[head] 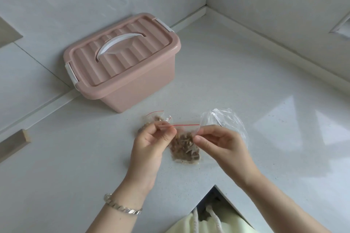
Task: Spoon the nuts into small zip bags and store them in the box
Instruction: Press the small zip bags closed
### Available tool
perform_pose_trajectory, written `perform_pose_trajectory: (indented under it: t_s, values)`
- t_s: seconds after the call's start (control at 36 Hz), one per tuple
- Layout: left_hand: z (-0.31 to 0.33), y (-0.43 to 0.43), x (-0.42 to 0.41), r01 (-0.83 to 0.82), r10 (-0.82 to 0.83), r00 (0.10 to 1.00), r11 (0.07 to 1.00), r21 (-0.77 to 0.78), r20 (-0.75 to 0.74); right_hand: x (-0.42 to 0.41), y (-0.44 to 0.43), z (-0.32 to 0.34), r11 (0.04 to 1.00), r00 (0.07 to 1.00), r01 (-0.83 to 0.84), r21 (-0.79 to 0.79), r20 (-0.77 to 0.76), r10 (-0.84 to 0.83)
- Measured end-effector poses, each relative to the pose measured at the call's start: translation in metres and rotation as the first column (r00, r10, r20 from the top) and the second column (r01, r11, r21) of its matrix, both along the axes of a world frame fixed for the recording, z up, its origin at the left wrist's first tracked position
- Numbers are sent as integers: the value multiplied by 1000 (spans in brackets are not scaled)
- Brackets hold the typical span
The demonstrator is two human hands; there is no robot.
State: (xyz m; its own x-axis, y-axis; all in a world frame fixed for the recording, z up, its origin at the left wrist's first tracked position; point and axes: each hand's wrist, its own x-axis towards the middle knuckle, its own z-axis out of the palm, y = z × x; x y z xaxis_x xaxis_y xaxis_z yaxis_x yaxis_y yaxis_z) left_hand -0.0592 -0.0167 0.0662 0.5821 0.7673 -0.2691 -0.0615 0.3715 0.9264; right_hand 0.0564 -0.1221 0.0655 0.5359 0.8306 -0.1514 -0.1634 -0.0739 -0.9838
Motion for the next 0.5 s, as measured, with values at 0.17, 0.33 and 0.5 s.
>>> perform_pose_trajectory:
  t_s: [0.17,0.33,0.5]
  values:
    - [2,-13,7,7,-8,1000,1000,12,14,-3,-8,-5,997,996,76,4,-54,-76]
    - [5,-27,14,-1,-1,999,999,41,43,-4,-11,-3,997,997,72,-4,-17,-72]
    - [0,-33,12,11,-11,1000,1000,9,23,-6,-13,-1,990,991,133,-40,29,-132]
